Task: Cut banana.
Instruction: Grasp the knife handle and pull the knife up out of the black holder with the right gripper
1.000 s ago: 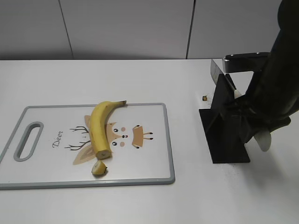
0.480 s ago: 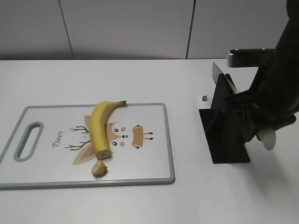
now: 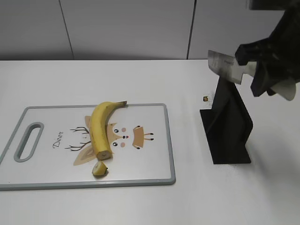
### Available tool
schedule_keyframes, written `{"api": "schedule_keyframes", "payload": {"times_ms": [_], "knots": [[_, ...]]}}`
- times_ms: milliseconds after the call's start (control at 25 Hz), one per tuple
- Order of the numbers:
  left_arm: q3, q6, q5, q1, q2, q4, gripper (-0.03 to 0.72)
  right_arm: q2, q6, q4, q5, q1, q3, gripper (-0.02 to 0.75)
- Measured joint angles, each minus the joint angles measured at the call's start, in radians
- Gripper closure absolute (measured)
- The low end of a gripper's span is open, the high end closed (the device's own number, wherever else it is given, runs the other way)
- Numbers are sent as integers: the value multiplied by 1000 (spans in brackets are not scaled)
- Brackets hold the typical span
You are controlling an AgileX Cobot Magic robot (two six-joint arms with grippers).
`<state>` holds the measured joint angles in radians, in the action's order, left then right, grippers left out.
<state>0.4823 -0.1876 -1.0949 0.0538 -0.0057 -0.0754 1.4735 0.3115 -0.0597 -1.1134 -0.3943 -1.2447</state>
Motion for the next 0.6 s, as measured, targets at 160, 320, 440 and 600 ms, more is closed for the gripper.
{"api": "schedule_keyframes", "payload": {"times_ms": [160, 320, 440, 600], "knots": [[0, 0, 0, 0, 0, 0, 137, -35, 3, 17, -25, 0, -68, 575], [0, 0, 0, 0, 0, 0, 137, -55, 3, 60, -83, 0, -143, 575], [0, 0, 1, 0, 0, 0, 137, -58, 3, 81, -105, 0, -195, 575], [4, 0, 6, 0, 0, 0, 137, -59, -28, 93, -107, 0, -233, 575]]}}
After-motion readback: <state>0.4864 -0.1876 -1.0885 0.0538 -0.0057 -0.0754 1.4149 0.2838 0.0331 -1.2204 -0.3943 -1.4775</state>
